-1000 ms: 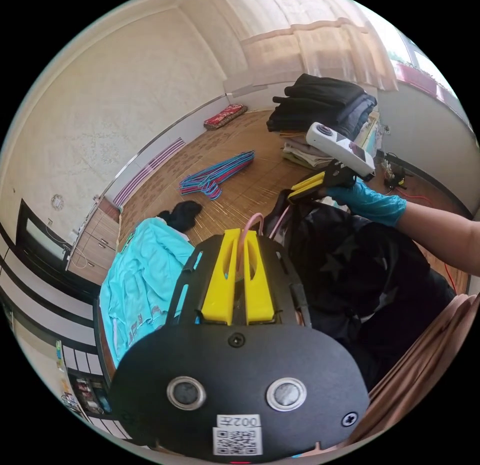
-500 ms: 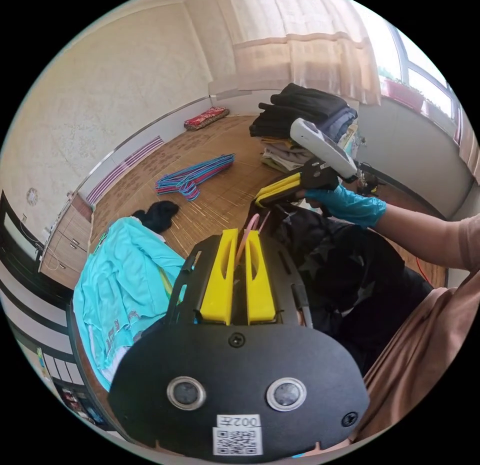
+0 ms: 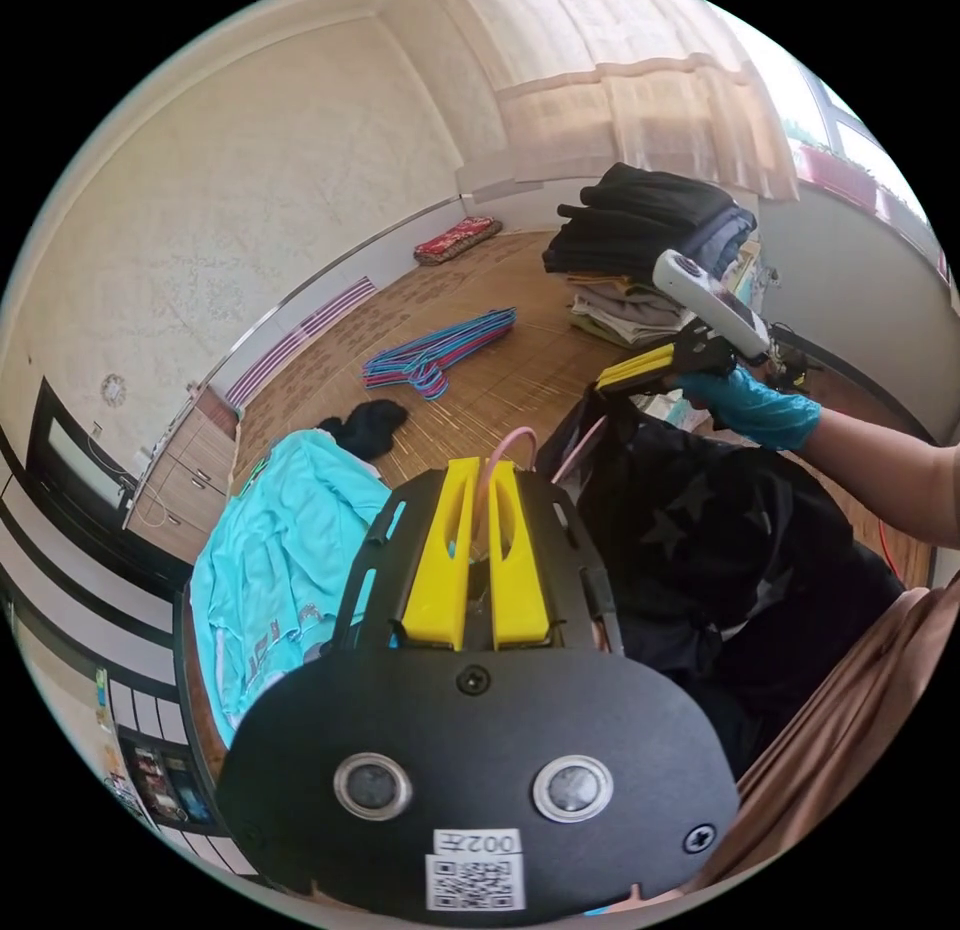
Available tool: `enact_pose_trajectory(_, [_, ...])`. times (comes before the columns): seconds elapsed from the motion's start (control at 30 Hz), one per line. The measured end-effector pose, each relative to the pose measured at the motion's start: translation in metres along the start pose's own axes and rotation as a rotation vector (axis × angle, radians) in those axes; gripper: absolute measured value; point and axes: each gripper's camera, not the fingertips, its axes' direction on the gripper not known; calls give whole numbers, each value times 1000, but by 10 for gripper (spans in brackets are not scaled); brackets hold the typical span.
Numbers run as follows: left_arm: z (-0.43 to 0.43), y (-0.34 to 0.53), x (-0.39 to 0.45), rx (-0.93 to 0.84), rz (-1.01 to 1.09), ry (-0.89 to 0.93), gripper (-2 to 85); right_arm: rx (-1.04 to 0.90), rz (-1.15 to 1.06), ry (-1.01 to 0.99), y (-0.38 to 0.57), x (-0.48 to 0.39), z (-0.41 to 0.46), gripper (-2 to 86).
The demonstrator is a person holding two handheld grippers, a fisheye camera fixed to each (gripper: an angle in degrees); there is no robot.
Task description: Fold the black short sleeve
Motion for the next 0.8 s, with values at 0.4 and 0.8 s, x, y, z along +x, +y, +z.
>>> enact_pose_trajectory(0.4, [-12, 10, -2, -4, -42, -37, -9, 6, -48, -47, 18, -3, -14, 74])
enact_pose_trajectory(0.8, [-27, 19, -16, 15, -108, -92, -10, 25, 10, 28, 28, 13, -25, -2])
